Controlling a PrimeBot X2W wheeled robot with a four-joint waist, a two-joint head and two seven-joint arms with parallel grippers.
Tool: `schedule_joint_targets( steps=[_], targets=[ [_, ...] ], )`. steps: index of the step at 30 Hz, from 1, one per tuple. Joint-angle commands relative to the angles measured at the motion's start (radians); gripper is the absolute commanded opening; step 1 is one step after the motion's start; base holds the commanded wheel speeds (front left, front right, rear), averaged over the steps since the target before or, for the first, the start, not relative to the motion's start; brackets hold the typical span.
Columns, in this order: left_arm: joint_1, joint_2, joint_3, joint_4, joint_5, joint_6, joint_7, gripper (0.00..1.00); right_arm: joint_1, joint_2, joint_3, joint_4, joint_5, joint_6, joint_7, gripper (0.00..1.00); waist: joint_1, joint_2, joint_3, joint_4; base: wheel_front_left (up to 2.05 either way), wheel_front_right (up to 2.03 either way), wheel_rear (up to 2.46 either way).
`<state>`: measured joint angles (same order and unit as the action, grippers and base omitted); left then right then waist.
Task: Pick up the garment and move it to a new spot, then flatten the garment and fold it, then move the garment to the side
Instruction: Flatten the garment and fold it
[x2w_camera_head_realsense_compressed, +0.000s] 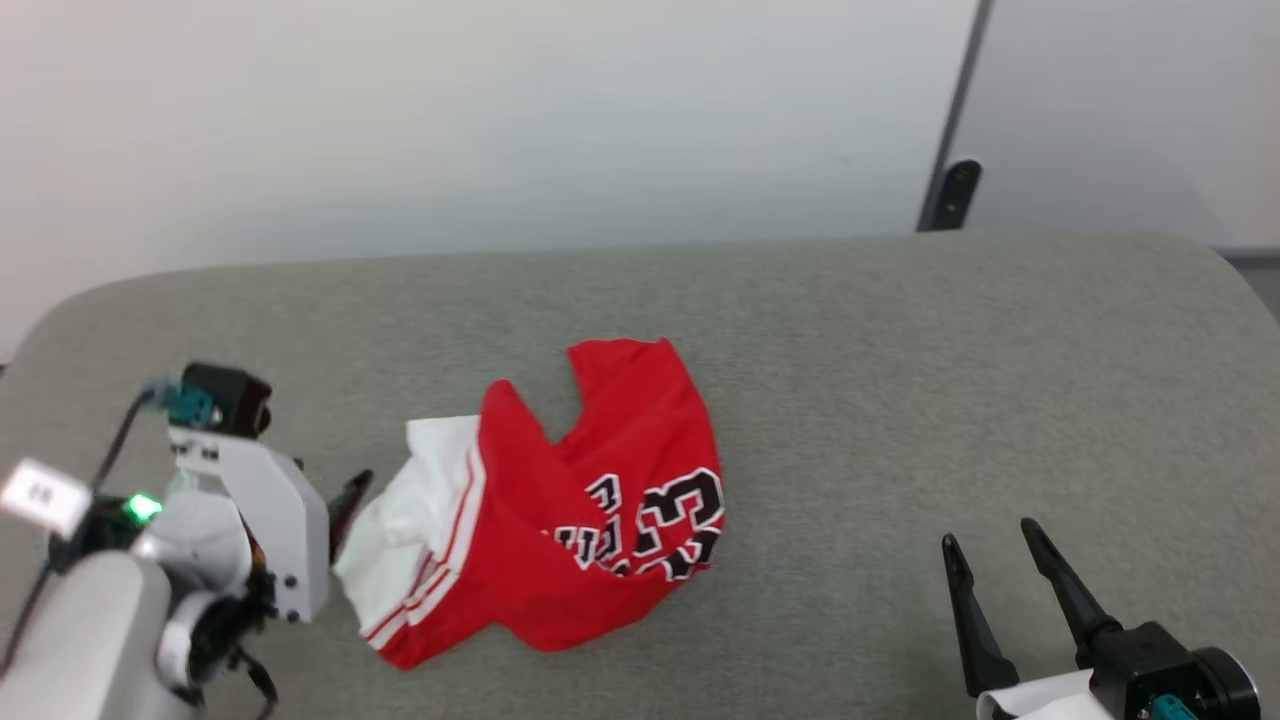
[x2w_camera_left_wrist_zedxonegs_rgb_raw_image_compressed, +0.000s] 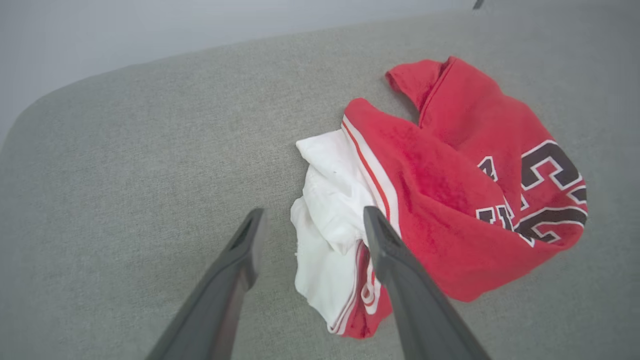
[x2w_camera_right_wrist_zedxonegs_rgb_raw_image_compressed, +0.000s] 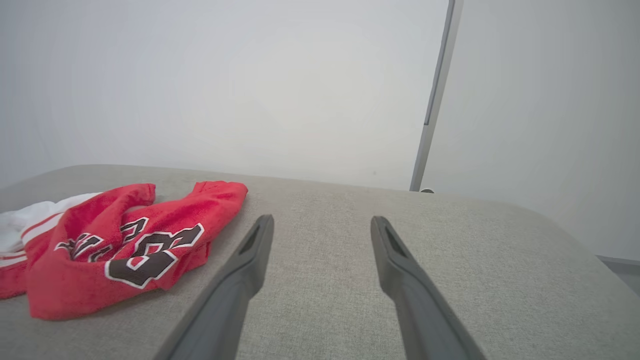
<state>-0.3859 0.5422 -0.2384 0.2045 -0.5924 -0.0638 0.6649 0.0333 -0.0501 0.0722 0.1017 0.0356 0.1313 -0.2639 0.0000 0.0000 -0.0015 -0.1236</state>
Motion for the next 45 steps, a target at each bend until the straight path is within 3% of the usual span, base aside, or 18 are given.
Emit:
schedule_joint_targets(
  steps=[1,13,17,21,28,37,41,45],
  targets=[
    [0.04,-0.008,0.009,-0.022,-0.002,-0.017,-0.074,1.0,0.013,0.0,0.004,-0.002,0.001,-0.001,-0.001,1.0,0.0,0.0,-0.036,0.058,0.0,0.0,0.0],
    [0.258,-0.143,0.098,-0.087,0.02,-0.049,-0.753,1.0,0.036,0.0,-0.007,-0.008,-0.027,-0.001,-0.001,1.0,0.0,0.0,-0.064,0.148,0.0,0.0,0.0],
    [0.28,-0.18,0.09,-0.054,0.04,-0.048,-0.869,1.0,0.042,0.001,-0.011,-0.012,-0.029,-0.001,-0.001,1.0,0.0,0.0,-0.067,0.179,0.0,0.0,0.0],
    [0.265,-0.205,0.081,-0.013,0.056,-0.05,-0.906,1.0,0.039,0.001,-0.005,-0.005,-0.034,-0.001,-0.001,1.0,0.0,0.0,-0.067,0.215,0.0,0.0,0.0],
    [0.261,-0.2,0.115,0.036,0.054,-0.034,-0.92,1.0,0.013,0.0,0.045,0.017,-0.036,-0.001,-0.001,1.0,0.0,0.0,-0.071,0.3,0.0,0.0,0.0],
    [0.287,-0.206,0.132,0.059,0.043,-0.008,-0.919,1.0,-0.011,-0.005,0.085,0.056,-0.009,-0.001,0.01,1.0,0.0,0.0,-0.073,0.479,0.0,0.0,0.0],
    [0.278,-0.229,0.112,0.059,0.038,-0.008,-0.907,1.0,-0.063,-0.045,0.112,0.073,0.039,-0.001,0.095,1.0,0.0,0.0,-0.074,0.547,0.0,0.0,0.0],
    [0.274,-0.251,0.094,0.057,0.025,-0.01,-0.898,1.0,-0.176,-0.134,0.218,0.093,0.149,-0.001,0.279,1.0,0.0,0.0,-0.06,0.592,0.0,0.0,0.0]
  ],
)
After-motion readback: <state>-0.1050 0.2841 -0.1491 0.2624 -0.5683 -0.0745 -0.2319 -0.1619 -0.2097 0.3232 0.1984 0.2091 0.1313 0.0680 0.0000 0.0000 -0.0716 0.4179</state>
